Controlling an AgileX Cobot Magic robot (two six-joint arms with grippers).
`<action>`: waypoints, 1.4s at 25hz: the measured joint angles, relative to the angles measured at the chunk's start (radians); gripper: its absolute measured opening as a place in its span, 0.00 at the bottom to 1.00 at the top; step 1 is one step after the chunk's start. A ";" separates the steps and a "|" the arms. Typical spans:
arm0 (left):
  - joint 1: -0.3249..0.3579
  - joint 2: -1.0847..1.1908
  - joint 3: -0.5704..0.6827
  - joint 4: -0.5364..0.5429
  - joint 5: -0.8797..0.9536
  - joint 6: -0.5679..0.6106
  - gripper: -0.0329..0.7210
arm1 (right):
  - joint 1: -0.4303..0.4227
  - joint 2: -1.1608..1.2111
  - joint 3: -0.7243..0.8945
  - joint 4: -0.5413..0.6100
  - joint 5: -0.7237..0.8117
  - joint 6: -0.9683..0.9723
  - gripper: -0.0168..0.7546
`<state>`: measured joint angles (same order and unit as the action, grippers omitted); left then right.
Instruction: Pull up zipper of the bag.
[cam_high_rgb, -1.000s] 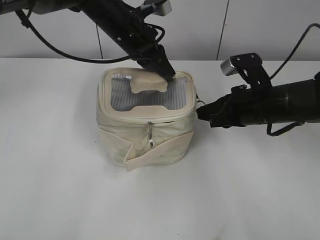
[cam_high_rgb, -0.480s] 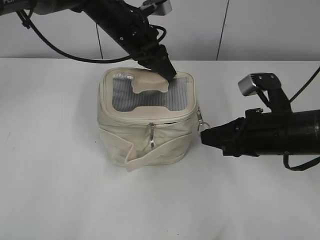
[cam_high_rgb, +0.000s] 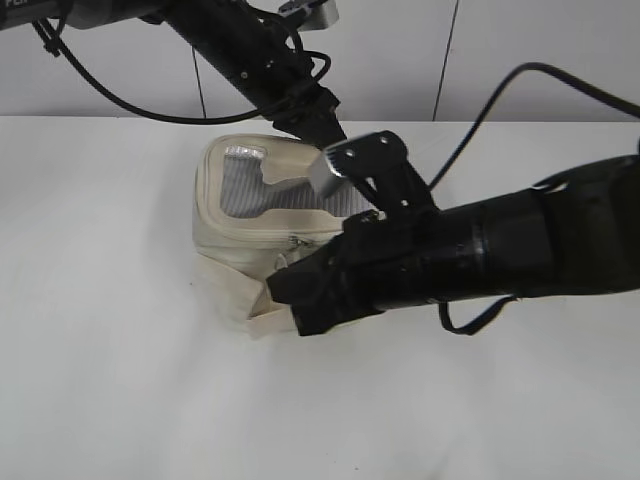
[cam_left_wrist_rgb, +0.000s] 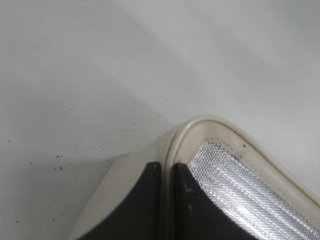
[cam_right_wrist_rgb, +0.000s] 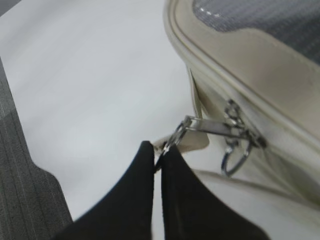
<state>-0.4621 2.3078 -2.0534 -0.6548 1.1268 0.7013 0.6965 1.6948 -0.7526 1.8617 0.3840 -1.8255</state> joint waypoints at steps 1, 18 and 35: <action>0.000 0.000 0.000 0.001 -0.002 -0.004 0.10 | 0.017 0.025 -0.030 -0.003 -0.006 0.017 0.04; 0.061 -0.124 0.019 0.031 -0.091 -0.152 0.37 | -0.086 -0.084 -0.072 -0.868 0.161 0.977 0.76; 0.137 -1.081 1.071 0.328 -0.434 -0.412 0.36 | -0.352 -0.572 -0.072 -1.519 0.574 1.593 0.76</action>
<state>-0.3250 1.2264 -0.9822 -0.3273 0.6924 0.2889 0.3448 1.1226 -0.8245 0.3428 0.9579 -0.2326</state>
